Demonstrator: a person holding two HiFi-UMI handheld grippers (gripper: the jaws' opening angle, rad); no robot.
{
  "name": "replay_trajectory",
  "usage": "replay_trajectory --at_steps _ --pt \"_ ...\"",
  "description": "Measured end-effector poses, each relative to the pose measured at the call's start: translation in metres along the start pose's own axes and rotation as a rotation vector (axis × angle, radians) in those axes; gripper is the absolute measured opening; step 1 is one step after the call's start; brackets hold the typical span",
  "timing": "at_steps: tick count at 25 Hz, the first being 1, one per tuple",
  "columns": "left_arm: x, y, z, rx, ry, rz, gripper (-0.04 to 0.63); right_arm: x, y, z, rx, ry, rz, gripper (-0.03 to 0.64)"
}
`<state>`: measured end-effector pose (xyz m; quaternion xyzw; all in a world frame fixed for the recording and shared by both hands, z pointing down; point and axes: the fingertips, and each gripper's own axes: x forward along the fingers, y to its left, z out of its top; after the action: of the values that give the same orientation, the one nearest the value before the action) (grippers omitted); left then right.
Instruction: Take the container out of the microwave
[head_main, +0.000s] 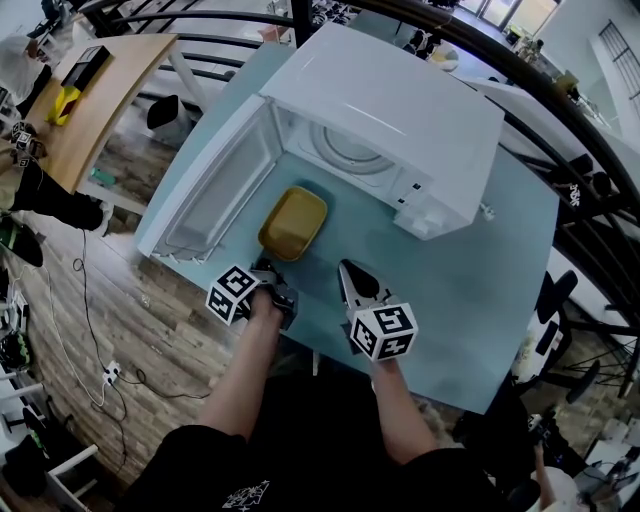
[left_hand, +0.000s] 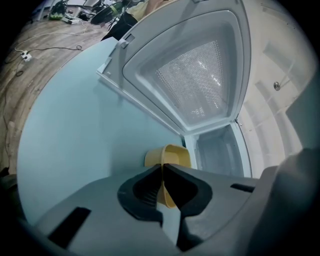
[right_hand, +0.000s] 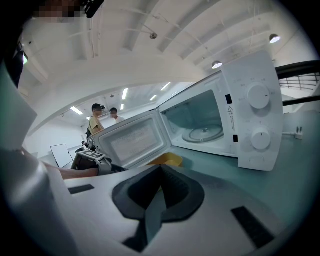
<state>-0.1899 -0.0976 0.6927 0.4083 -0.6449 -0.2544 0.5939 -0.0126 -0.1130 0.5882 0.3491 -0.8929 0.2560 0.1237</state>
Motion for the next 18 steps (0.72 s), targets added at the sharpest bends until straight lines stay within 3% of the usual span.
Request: replay_trajectory --at_steps 14,18 --pt "0.0040 0.0039 -0.0051 0.007 0.015 0.004 0.026 -0.0001 -0.0074 0.0022 0.005 -0.007 -0.002 0.006" --pt "0.0010 0.0032 -0.0059 0.010 0.016 0.000 0.052 -0.0024 -0.0069 0.0032 0.002 -0.006 -0.001 0.006"
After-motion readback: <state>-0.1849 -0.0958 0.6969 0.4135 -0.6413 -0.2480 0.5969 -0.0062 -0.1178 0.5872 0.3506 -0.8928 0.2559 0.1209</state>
